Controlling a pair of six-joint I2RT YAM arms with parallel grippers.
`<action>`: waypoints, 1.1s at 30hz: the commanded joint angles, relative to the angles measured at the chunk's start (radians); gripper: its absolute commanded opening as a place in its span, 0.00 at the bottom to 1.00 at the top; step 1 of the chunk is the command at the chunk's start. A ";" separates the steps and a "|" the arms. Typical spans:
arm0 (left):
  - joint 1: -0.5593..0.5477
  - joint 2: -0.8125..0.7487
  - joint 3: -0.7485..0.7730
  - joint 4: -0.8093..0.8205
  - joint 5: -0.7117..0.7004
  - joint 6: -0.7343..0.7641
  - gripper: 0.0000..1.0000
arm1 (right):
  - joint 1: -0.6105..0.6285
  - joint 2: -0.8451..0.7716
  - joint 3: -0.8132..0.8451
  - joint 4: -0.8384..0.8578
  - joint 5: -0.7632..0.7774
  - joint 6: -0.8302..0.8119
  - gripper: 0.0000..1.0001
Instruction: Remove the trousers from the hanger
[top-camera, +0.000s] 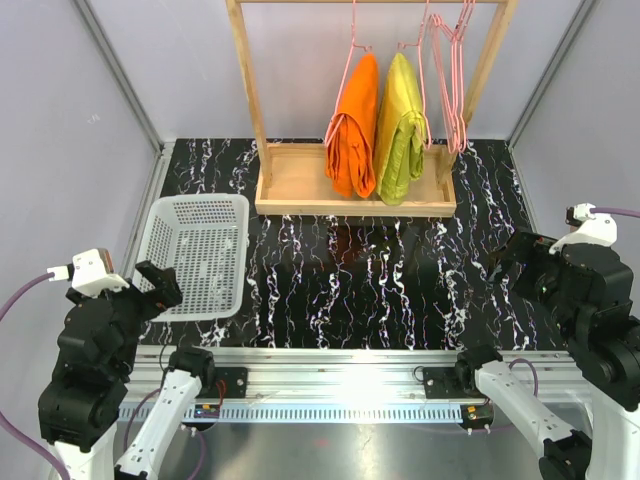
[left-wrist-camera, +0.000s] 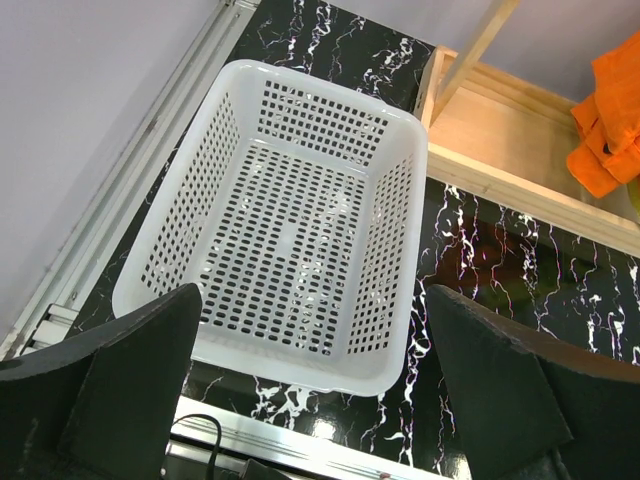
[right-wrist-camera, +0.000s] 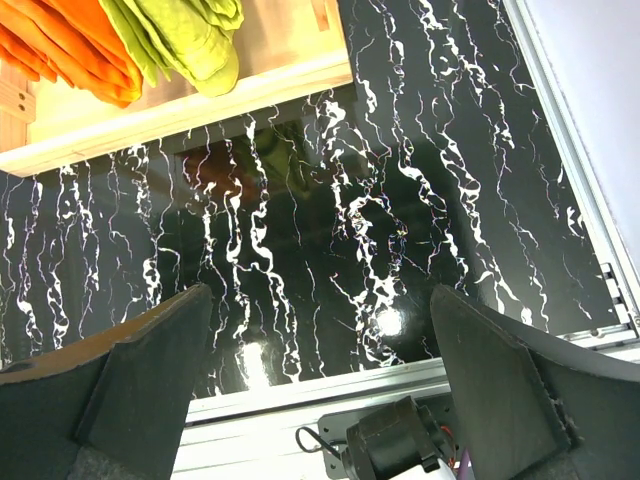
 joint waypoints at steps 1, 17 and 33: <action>-0.004 0.003 0.003 0.039 -0.025 -0.003 0.99 | 0.007 0.004 0.006 -0.009 0.023 -0.013 0.99; -0.004 0.011 -0.033 0.045 0.022 -0.053 0.99 | 0.006 -0.013 0.185 0.254 -0.443 0.042 1.00; -0.004 -0.198 -0.198 0.191 0.174 -0.055 0.99 | 0.006 0.542 0.475 0.719 -0.917 0.352 0.99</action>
